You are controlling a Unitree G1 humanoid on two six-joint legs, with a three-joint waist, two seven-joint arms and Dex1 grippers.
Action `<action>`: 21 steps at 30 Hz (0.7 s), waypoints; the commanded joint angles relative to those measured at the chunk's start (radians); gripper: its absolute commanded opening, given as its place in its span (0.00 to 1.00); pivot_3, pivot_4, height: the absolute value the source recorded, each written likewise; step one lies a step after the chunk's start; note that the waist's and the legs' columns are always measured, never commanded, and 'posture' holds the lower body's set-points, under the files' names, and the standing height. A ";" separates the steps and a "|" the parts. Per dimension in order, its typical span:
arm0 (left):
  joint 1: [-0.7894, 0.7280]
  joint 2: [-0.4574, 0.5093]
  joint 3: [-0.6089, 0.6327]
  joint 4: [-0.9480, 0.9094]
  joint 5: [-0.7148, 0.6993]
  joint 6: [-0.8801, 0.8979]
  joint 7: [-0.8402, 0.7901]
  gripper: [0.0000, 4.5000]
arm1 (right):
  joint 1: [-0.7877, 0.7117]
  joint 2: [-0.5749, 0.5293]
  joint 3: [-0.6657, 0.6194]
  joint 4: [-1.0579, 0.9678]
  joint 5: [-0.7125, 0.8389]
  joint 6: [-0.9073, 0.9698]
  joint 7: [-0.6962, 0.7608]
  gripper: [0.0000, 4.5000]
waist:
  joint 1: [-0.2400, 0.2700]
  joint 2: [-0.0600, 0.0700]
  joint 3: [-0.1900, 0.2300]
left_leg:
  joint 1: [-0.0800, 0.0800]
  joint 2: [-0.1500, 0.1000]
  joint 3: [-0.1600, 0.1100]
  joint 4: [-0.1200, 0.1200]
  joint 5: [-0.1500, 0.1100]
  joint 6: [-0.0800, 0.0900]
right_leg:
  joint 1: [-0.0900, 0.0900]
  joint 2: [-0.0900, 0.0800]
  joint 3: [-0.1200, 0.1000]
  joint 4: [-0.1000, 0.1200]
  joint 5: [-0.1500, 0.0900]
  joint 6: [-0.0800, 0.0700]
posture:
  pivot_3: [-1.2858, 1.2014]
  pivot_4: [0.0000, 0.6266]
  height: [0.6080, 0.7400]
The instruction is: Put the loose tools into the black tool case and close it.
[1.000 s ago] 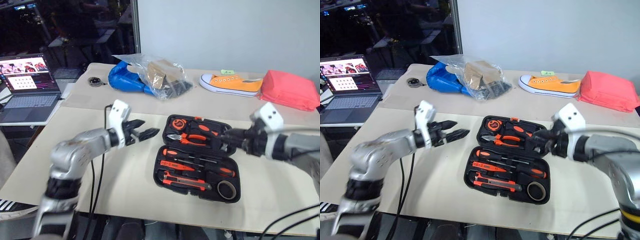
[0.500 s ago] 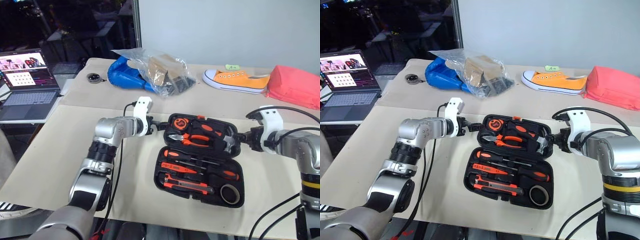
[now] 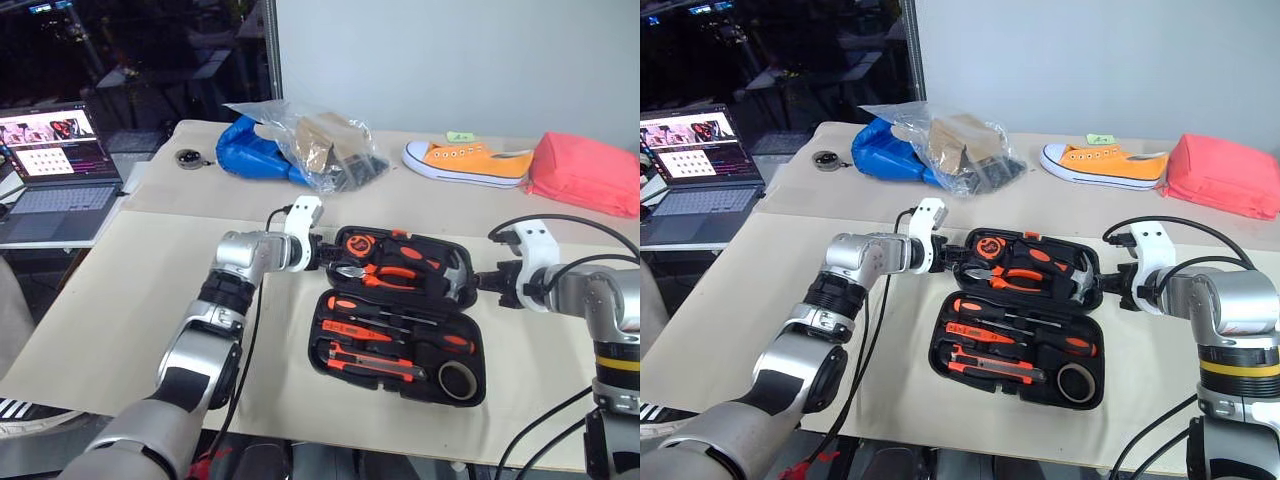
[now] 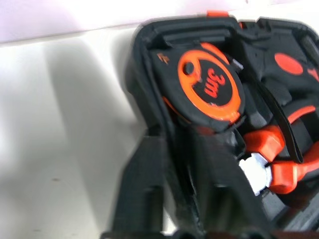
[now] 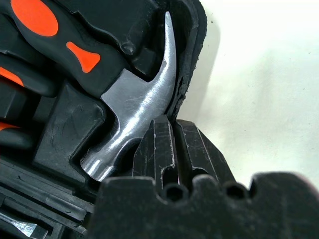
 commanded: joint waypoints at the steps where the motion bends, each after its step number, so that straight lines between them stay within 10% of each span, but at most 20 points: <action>1: -0.032 -0.016 0.026 0.019 0.013 -0.049 -0.012 0.01 | -0.017 0.024 0.010 0.030 -0.022 -0.060 -0.002 0.00 | -0.003 0.000 0.000 | 0.000 0.000 0.000 0.000 0.000 0.000 | 0.000 0.000 0.000 0.000 0.000 0.000 | 0.52 0.24 1.00; 21: -0.129 0.002 0.105 0.286 0.163 -0.561 -0.028 0.01 | -0.265 0.277 0.073 0.394 -0.172 -0.774 0.059 0.00 | -0.051 -0.002 0.001 | 0.001 0.000 -0.001 -0.012 0.008 -0.002 | -0.005 0.003 0.005 -0.001 0.009 -0.001 | 0.52 0.24 1.00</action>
